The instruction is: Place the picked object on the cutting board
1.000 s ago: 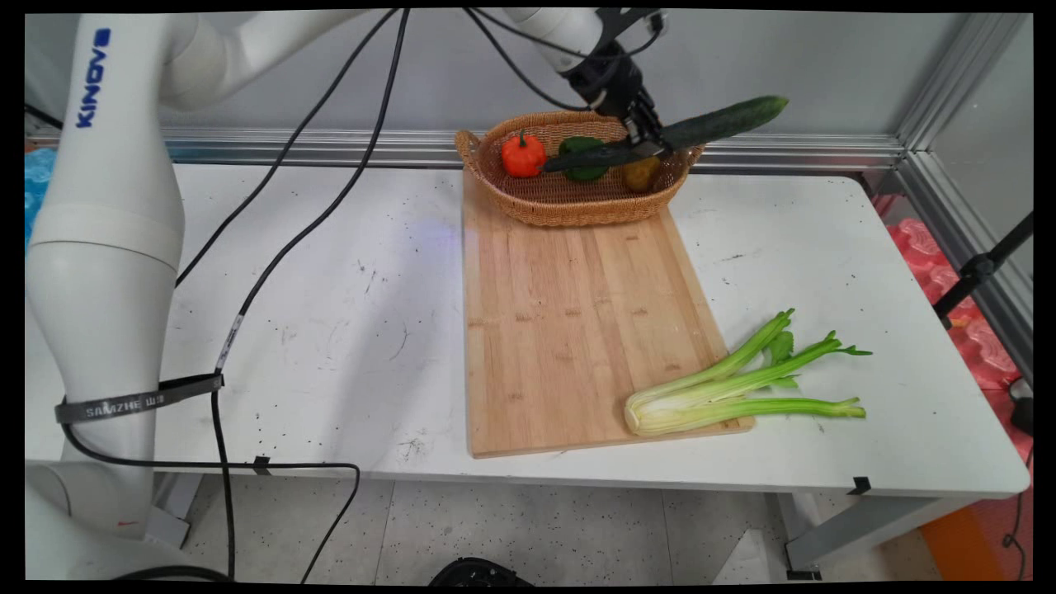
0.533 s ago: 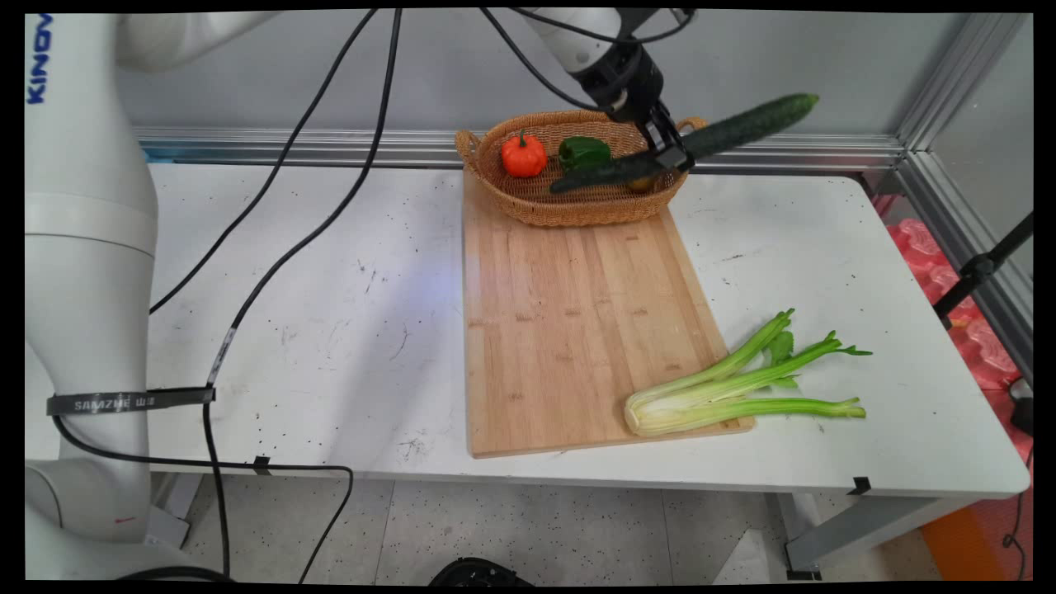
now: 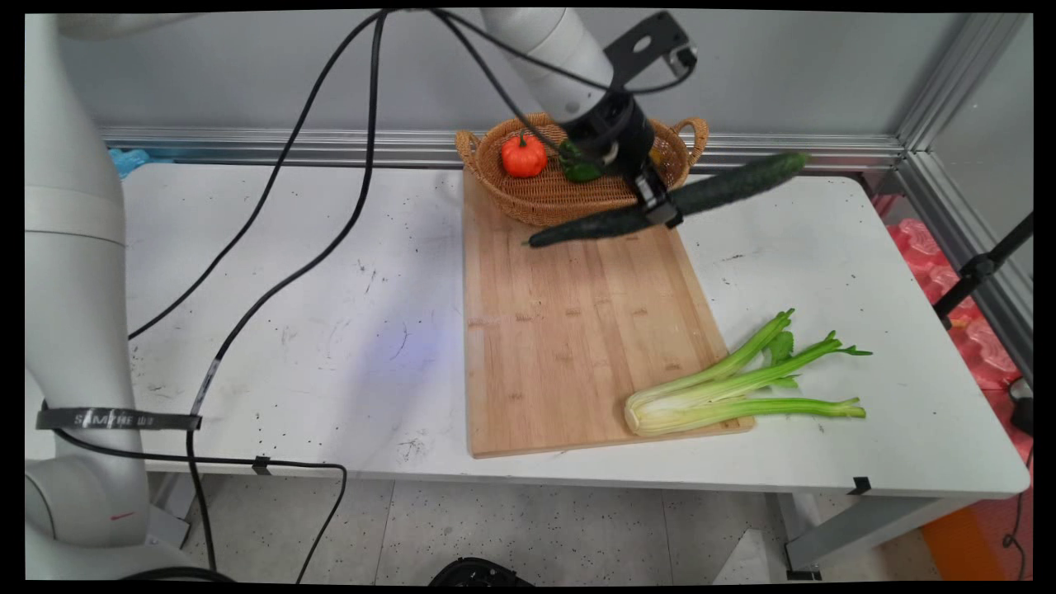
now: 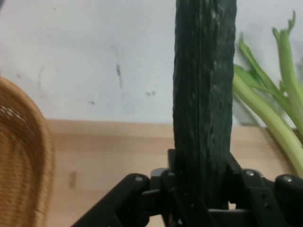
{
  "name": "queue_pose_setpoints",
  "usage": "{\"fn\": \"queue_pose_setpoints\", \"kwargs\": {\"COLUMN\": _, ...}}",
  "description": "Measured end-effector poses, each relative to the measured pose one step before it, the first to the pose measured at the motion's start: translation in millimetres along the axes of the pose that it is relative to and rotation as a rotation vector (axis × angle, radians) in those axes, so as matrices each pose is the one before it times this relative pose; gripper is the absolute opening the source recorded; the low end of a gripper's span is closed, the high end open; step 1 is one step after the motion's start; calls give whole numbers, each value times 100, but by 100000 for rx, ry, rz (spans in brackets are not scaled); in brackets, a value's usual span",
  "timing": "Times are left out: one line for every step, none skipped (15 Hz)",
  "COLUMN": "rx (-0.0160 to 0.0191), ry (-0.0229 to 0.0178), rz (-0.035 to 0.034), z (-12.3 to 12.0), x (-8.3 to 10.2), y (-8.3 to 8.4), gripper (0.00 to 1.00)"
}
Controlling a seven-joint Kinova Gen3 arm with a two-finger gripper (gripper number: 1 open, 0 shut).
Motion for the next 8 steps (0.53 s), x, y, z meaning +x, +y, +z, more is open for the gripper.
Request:
{"fn": "queue_pose_setpoints", "kwargs": {"rx": -235, "ry": -1072, "rz": -828, "z": 137, "x": -500, "y": 864, "gripper": 0}}
{"fn": "queue_pose_setpoints", "kwargs": {"rx": -195, "ry": -993, "rz": -698, "z": 190, "x": -519, "y": 792, "gripper": 0}}
{"fn": "queue_pose_setpoints", "kwargs": {"rx": -173, "ry": -786, "rz": -531, "z": 211, "x": -454, "y": 649, "gripper": 0}}
{"fn": "queue_pose_setpoints", "kwargs": {"rx": -246, "ry": -956, "rz": -477, "z": 330, "x": -592, "y": 793, "gripper": 0}}
{"fn": "queue_pose_setpoints", "kwargs": {"rx": -91, "ry": -578, "rz": -170, "z": 239, "x": -393, "y": 447, "gripper": 0}}
{"fn": "queue_pose_setpoints", "kwargs": {"rx": -99, "ry": -736, "rz": -181, "z": 330, "x": -538, "y": 574, "gripper": 0}}
{"fn": "queue_pose_setpoints", "kwargs": {"rx": -133, "ry": -789, "rz": -153, "z": 361, "x": -570, "y": 530, "gripper": 0}}
{"fn": "queue_pose_setpoints", "kwargs": {"rx": -201, "ry": -804, "rz": -231, "z": 370, "x": -583, "y": 465, "gripper": 0}}
